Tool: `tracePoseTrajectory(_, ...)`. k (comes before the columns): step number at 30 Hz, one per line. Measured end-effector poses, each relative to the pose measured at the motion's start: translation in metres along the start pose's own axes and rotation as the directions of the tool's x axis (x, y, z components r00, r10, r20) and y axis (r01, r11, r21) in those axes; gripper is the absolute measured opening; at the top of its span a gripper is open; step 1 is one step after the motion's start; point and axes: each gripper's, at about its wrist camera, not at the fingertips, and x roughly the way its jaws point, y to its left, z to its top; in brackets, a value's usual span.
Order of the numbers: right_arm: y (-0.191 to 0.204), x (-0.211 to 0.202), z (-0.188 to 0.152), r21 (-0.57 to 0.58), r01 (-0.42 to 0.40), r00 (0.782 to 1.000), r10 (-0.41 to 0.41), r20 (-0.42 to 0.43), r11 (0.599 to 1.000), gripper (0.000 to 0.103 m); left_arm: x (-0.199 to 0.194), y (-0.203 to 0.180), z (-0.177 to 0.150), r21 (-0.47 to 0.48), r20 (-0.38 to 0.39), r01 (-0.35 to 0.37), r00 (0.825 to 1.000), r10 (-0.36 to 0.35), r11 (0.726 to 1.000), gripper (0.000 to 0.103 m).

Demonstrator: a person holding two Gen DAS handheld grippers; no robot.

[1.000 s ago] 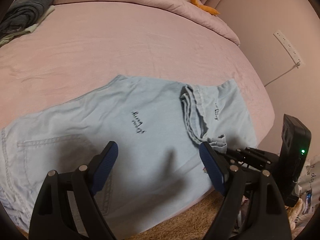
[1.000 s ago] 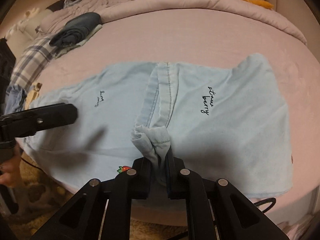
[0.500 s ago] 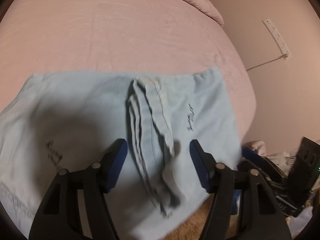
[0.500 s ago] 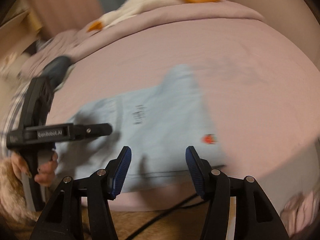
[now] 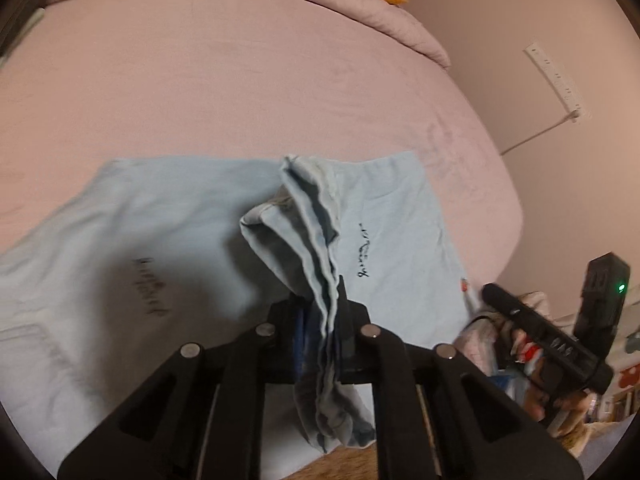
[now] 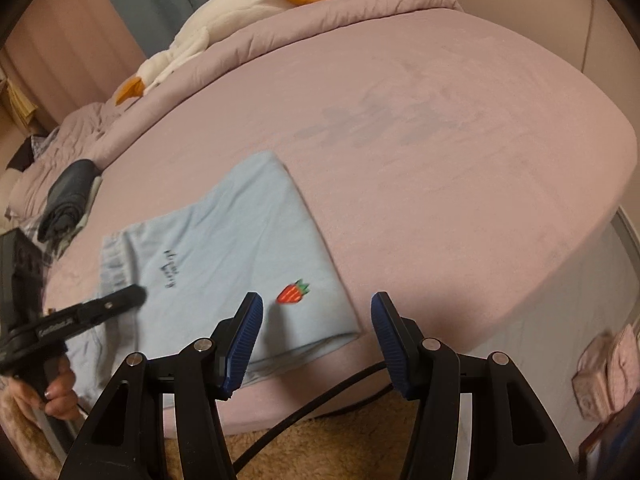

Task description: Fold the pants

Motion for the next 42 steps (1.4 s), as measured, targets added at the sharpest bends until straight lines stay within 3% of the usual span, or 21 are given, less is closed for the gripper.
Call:
tracePoseTrajectory(4, -0.003, 0.007, -0.004, 0.029, -0.02, 0.999, 0.021, -0.034, 0.999, 0.056, 0.019, 0.015, -0.003, -0.022, -0.06, -0.02, 0.998, 0.018, 1.0, 0.012)
tracePoseTrajectory(9, -0.002, 0.02, -0.008, 0.041, -0.068, 0.994, 0.072, -0.087, 0.997, 0.056, 0.02, 0.01, -0.001, 0.013, -0.04, -0.036, 0.999, 0.036, 0.999, 0.012)
tracePoseTrajectory(11, -0.001, 0.019, -0.009, 0.036, -0.06, 0.994, 0.063, -0.087, 0.998, 0.047, 0.015, 0.013, 0.0, -0.002, -0.027, -0.025, 0.999, 0.025, 1.0, 0.013)
tracePoseTrajectory(13, 0.0, 0.015, -0.01, 0.026, -0.043, 0.996, 0.045, -0.082, 0.999, 0.03, 0.01, 0.014, -0.001, 0.003, -0.02, -0.026, 0.999, 0.026, 1.0, 0.014)
tracePoseTrajectory(15, 0.001, 0.01, -0.011, 0.016, -0.041, 0.997, 0.042, -0.066, 0.999, 0.022, 0.015, 0.016, 0.0, 0.004, -0.032, -0.045, 0.998, 0.045, 0.999, 0.016)
tracePoseTrajectory(23, -0.002, 0.021, -0.015, 0.008, 0.021, 0.997, -0.021, -0.077, 1.0, 0.02, 0.019, 0.015, -0.002, -0.012, -0.053, -0.073, 0.996, 0.072, 0.997, 0.023)
tracePoseTrajectory(27, -0.003, 0.02, -0.015, 0.007, 0.03, 0.997, -0.029, -0.078, 1.0, 0.02, 0.001, 0.009, -0.007, -0.012, -0.041, -0.073, 0.997, 0.072, 0.997, 0.027)
tracePoseTrajectory(30, -0.004, 0.019, -0.015, 0.015, 0.033, 0.996, -0.032, -0.079, 0.999, 0.02, -0.002, 0.002, -0.017, 0.008, -0.059, -0.047, 0.997, 0.047, 0.999, 0.038)
tracePoseTrajectory(35, 0.0, 0.02, -0.016, 0.005, 0.055, 0.996, -0.055, -0.075, 0.998, 0.02, 0.009, 0.002, -0.033, 0.037, -0.103, -0.083, 0.991, 0.086, 0.996, 0.034)
tracePoseTrajectory(39, 0.002, 0.019, -0.017, 0.001, 0.067, 0.995, -0.066, -0.071, 0.998, 0.02, 0.007, 0.004, -0.038, 0.056, -0.08, -0.147, 0.985, 0.151, 0.988, 0.019)
tracePoseTrajectory(42, 0.004, 0.019, -0.018, 0.0, 0.073, 0.995, -0.073, -0.068, 0.997, 0.02, 0.007, 0.006, -0.041, 0.065, -0.069, -0.149, 0.986, 0.153, 0.987, 0.019)
